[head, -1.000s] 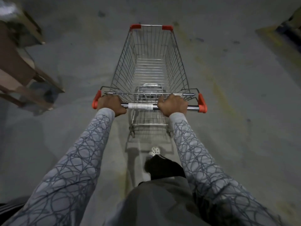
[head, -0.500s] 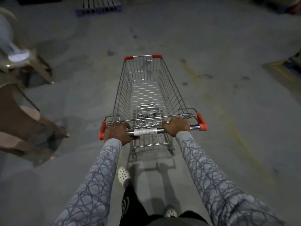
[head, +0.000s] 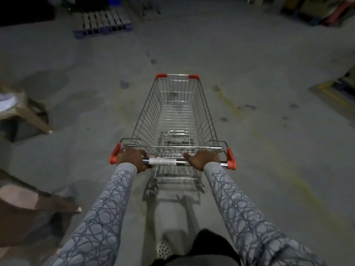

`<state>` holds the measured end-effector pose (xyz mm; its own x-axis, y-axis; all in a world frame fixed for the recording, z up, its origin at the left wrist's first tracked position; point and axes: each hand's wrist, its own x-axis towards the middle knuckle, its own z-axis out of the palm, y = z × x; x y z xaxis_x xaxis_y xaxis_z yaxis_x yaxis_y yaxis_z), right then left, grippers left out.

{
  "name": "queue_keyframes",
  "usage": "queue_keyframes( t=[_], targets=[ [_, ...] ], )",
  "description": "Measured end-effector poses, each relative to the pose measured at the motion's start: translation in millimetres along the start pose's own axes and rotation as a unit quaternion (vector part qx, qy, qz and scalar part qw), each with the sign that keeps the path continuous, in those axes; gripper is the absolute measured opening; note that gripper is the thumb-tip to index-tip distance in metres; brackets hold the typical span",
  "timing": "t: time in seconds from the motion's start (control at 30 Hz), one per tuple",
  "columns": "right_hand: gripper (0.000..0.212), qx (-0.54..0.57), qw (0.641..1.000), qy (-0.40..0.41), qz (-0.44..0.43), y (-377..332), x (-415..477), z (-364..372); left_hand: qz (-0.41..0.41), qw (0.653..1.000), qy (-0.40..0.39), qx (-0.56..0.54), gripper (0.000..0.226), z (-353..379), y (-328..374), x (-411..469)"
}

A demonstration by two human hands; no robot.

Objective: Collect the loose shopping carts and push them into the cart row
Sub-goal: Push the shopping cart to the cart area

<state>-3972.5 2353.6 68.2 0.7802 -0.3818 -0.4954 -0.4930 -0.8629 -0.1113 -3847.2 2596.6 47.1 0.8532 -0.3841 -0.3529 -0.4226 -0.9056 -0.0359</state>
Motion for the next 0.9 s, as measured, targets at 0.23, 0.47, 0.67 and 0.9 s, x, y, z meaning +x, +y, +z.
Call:
queue_keyframes(
  t=[0.23, 0.47, 0.67, 0.9],
  targets=[
    [0.079, 0.003, 0.993, 0.109, 0.049, -71, 110, -50, 0.012, 0.998, 0.043, 0.037, 0.053, -45, -56, 160],
    [0.072, 0.035, 0.989, 0.126, 0.069, -120, 264, -129, -0.038, 0.984, 0.168, -0.04, 0.075, -84, -87, 324],
    [0.061, 0.058, 0.986, 0.117, 0.103, -162, 384, -192, 0.001, 0.98, 0.12, -0.158, 0.089, -129, -125, 449],
    [0.06, 0.063, 0.976, 0.152, 0.14, -220, 527, -258, 0.019, 0.978, 0.12, -0.172, 0.101, -184, -169, 609]
  ],
)
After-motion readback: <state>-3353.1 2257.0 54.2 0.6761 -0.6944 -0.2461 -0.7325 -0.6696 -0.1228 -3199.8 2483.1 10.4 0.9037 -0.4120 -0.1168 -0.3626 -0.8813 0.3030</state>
